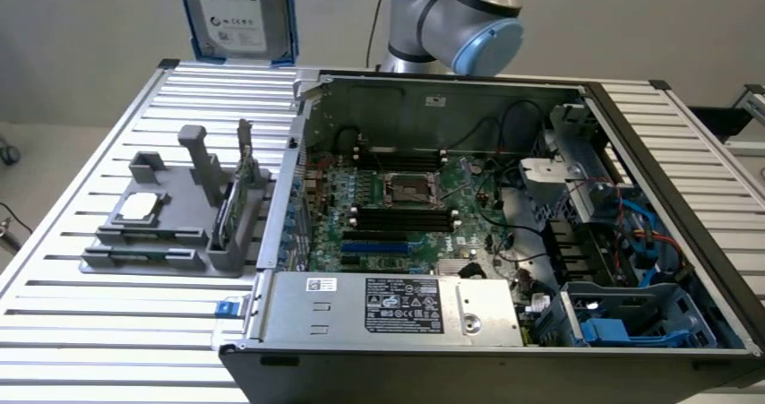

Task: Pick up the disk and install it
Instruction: 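Pick up the disk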

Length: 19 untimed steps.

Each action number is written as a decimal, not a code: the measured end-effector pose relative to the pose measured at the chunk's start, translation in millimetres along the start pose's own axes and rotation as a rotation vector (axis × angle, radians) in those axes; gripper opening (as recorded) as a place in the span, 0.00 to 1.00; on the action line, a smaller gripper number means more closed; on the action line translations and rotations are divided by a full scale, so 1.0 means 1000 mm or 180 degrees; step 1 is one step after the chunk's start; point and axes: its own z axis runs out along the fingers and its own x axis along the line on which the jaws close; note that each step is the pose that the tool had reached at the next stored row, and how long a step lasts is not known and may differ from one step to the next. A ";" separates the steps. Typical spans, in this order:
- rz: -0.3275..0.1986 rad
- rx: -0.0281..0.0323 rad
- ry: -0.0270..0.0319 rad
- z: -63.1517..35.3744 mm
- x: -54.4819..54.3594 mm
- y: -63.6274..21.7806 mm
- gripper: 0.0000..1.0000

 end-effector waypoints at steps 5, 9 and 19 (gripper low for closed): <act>-0.0001 -0.0014 0.0000 -0.0093 0.006 -0.0229 0.33; -0.0002 -0.0031 0.0001 -0.0157 0.011 -0.0408 0.33; -0.0003 -0.0078 0.0009 -0.0237 0.022 -0.0864 0.33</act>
